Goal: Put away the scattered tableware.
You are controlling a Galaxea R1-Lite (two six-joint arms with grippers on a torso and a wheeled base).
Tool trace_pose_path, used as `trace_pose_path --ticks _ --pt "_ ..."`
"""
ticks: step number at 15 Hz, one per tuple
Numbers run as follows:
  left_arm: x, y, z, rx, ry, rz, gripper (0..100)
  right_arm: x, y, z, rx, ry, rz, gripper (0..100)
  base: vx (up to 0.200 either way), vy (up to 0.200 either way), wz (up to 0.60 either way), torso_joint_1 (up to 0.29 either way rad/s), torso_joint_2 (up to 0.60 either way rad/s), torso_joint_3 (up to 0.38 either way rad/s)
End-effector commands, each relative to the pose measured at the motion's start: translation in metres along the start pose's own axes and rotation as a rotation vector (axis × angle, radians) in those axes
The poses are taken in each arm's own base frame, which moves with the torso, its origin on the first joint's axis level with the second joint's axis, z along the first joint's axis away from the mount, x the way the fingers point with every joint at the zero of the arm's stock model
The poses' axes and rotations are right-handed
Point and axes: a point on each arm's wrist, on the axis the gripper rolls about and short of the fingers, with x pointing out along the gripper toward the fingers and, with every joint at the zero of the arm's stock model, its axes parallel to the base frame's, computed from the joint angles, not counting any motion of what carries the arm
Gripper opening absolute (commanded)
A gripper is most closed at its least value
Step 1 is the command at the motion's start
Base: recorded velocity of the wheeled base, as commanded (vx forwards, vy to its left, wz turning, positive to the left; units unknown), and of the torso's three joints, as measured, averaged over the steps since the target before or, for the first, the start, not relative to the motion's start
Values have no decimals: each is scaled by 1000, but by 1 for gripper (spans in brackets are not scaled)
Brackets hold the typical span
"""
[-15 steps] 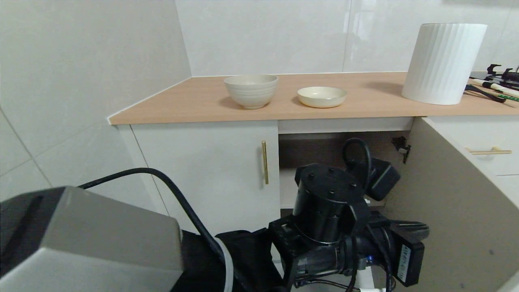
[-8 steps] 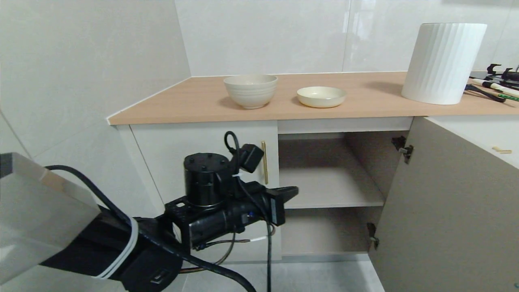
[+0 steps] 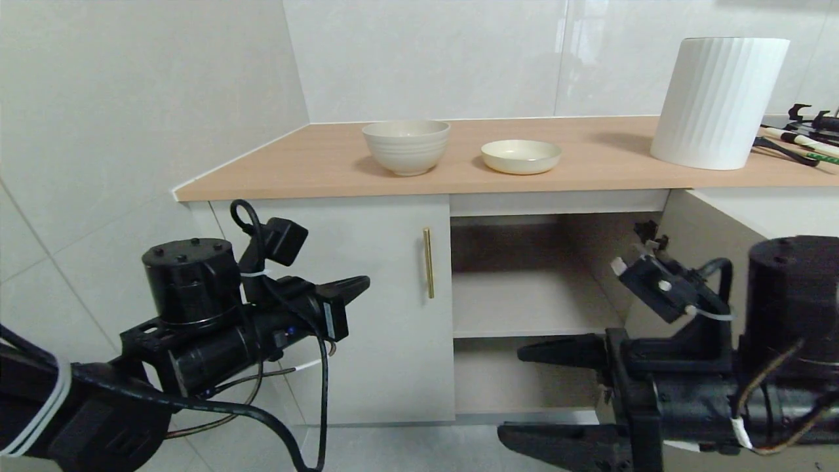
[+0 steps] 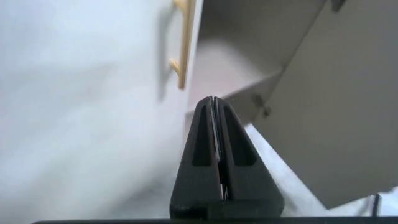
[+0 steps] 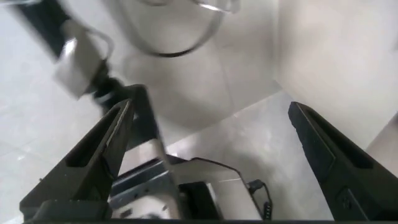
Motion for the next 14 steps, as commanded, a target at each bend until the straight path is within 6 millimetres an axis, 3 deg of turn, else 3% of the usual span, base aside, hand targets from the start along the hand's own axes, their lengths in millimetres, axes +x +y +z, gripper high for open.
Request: trace_pose_path --ticks 1,2,3,5,9,14 --pt "-21 -6 28 49 -69 2 0 27 -29 15 57 70 -138 100 0 0 0 0 0 0" --pt "-26 -7 30 64 -35 8 0 27 -32 17 66 88 -241 100 0 0 0 0 0 0" --pt "-27 -6 31 62 -8 15 100 25 -40 14 79 99 -349 100 0 0 0 0 0 0" --pt "-29 -7 36 65 -20 17 100 15 -41 19 42 72 -446 100 0 0 0 0 0 0" --pt "-47 8 57 74 -91 94 100 -24 -15 42 11 -12 -509 100 0 0 0 0 0 0" --pt "-70 -1 71 87 -115 100 100 -25 -14 41 13 -9 -513 100 0 0 0 0 0 0"
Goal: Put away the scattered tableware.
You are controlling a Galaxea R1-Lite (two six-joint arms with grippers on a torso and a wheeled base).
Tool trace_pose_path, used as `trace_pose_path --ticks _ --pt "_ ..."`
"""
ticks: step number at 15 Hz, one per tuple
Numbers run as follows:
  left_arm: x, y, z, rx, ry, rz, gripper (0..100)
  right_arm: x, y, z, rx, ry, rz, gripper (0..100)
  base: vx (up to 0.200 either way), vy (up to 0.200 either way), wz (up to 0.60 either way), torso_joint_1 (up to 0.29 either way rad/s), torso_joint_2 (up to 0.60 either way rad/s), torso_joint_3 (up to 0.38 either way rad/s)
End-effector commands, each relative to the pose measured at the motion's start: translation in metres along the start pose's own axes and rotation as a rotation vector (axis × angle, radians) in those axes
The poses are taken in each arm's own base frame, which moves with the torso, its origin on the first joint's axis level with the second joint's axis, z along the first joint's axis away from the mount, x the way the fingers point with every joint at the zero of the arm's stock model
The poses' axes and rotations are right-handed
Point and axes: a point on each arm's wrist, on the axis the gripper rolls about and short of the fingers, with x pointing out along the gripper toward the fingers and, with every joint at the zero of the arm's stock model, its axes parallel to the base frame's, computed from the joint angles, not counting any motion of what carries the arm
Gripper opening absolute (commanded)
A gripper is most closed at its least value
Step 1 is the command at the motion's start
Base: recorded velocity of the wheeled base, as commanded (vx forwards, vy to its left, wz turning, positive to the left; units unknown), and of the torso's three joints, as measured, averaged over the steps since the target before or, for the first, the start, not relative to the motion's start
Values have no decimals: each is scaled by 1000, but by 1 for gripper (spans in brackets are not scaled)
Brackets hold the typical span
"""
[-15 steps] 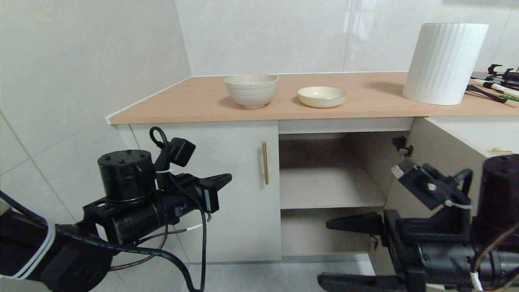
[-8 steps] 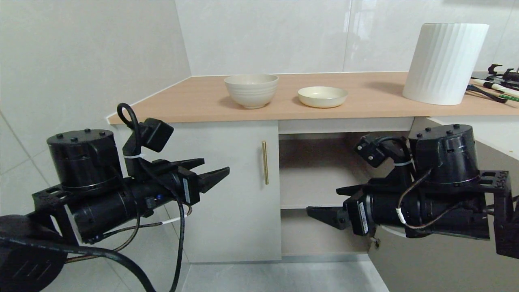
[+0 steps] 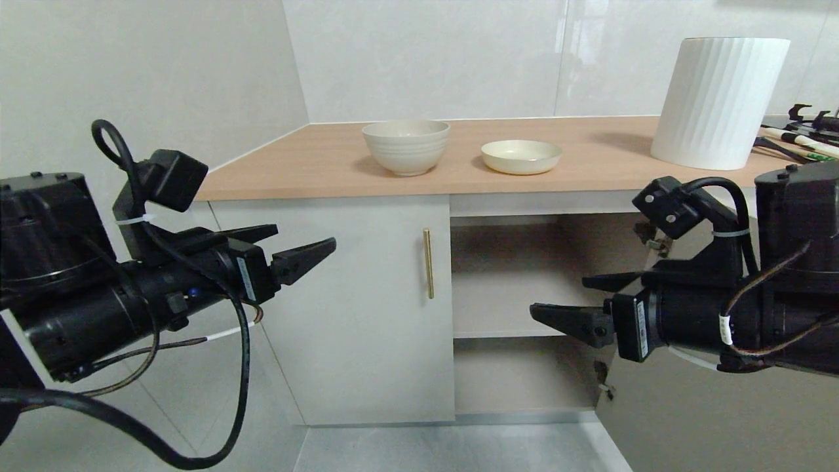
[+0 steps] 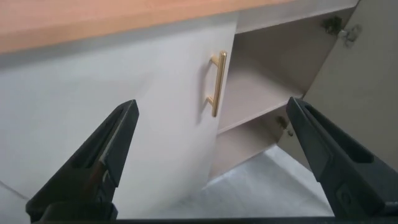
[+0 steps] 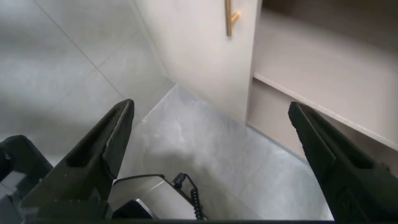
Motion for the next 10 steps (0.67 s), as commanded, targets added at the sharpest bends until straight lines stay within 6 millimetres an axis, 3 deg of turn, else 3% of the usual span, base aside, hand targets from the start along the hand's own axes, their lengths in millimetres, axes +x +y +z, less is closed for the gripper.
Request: trace_pose_path --ticks 1,2,10 --pt "-12 -3 11 20 -42 -2 100 -6 1 3 -3 -19 2 100 0 0 0 0 0 0" --pt "-18 -5 13 24 -43 -2 100 -9 1 4 -4 -30 3 100 0 0 0 0 0 0" --pt "-33 -9 24 25 -43 -2 100 -22 3 4 -13 -57 17 100 200 0 0 3 2 3"
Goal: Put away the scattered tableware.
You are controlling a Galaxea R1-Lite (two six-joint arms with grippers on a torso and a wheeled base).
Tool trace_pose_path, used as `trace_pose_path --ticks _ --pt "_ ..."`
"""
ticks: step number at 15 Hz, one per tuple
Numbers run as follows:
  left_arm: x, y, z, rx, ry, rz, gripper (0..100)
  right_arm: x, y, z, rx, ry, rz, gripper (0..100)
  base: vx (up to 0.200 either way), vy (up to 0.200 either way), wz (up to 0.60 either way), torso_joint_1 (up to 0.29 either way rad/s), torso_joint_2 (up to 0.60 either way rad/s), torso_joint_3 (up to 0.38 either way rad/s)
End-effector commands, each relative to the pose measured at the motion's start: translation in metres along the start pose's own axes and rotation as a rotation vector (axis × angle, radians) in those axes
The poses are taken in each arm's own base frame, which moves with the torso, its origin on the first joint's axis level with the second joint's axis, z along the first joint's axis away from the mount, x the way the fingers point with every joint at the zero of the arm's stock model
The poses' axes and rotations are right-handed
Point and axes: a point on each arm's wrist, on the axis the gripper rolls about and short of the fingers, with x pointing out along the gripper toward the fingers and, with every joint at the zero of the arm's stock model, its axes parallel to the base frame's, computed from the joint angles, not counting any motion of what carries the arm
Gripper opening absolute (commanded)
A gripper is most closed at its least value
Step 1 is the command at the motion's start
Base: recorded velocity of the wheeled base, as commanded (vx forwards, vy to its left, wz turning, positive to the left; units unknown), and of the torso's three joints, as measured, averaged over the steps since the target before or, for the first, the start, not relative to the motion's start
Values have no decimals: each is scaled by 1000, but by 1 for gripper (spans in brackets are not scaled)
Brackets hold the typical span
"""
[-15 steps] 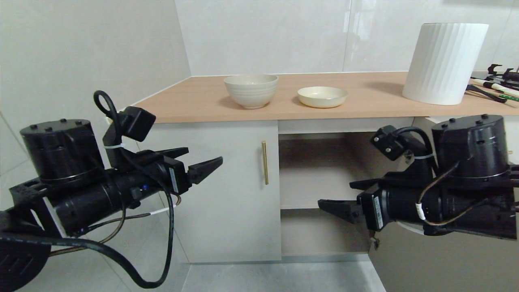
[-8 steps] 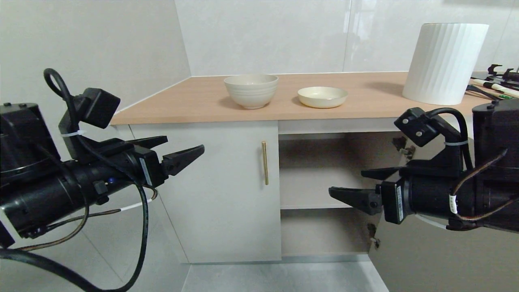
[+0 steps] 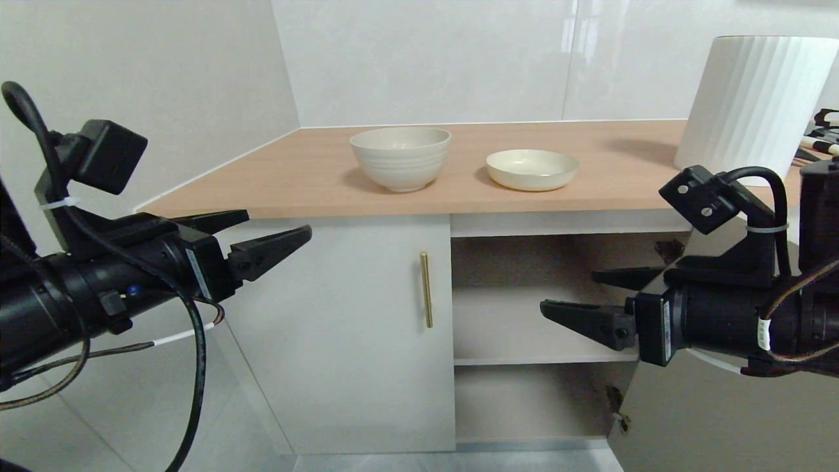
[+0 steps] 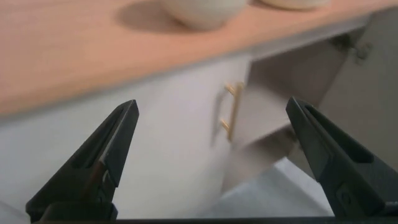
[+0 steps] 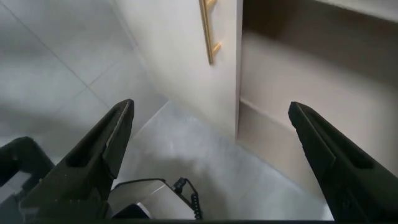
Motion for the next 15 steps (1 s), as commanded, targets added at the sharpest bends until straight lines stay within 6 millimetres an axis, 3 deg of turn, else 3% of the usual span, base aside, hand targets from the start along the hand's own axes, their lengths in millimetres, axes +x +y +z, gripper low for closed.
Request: trace_pose_path --ticks 1,4,9,15 --pt "-5 -1 3 4 -18 0 100 -9 2 2 -9 -23 9 100 200 0 0 2 7 -7" --pt "-14 -4 10 6 -57 -5 100 -18 2 -6 -135 -19 8 100 0 0 0 0 0 0" --pt "-14 -4 10 2 -53 -9 100 -27 4 -3 -152 -54 16 100 0 0 0 0 -15 -12" --pt "-11 -4 7 -2 -39 -10 100 -26 4 -3 -151 -58 17 100 0 0 0 54 -366 -312"
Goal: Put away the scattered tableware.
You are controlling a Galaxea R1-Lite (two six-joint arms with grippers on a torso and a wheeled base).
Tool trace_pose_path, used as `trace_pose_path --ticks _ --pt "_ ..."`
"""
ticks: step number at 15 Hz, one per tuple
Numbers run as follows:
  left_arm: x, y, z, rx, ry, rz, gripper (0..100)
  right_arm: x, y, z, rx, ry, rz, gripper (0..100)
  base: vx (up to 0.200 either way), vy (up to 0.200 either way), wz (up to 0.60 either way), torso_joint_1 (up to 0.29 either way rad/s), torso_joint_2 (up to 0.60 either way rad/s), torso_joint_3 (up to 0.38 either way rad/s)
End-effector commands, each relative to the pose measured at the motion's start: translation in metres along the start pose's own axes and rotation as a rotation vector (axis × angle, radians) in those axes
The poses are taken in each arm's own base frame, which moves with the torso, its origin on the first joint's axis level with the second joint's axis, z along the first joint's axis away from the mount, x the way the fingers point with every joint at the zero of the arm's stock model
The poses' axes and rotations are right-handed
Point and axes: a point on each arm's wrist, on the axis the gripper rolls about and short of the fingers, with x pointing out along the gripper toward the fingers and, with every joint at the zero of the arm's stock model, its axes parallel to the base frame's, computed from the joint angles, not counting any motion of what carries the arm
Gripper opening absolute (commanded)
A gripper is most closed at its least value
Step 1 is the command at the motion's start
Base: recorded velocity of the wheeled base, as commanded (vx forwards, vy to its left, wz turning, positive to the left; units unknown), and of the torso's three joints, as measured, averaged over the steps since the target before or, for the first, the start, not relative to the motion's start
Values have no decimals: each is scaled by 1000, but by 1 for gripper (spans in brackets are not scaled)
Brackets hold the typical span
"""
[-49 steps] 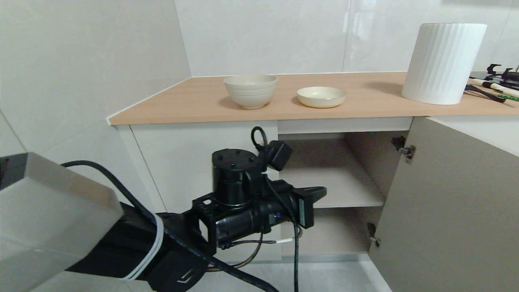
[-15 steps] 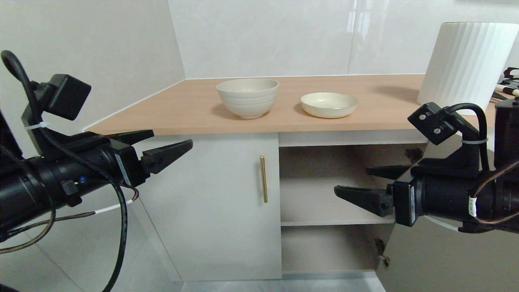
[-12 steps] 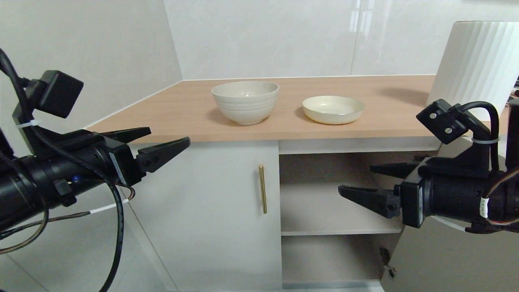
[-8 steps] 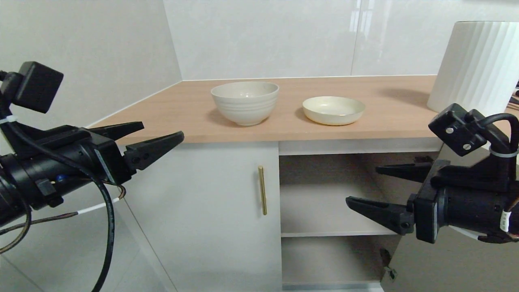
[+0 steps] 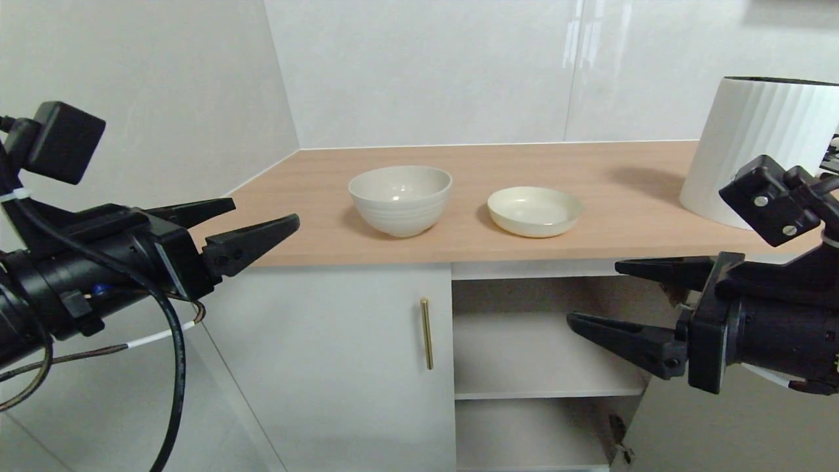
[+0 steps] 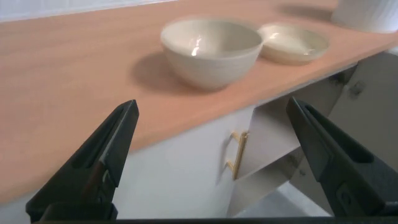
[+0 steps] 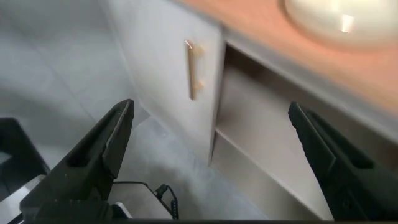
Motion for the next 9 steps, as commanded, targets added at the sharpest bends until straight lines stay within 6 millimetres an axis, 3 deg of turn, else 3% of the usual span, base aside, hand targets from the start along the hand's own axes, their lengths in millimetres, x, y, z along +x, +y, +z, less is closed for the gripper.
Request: trace_pose_path --ticks 1,9 --pt "2 1 -2 -2 8 2 100 1 0 -1 1 4 0 100 0 0 0 105 -461 -334" --pt "4 1 -3 -4 14 0 100 3 0 -2 1 12 0 100 0 0 0 151 -472 -321"
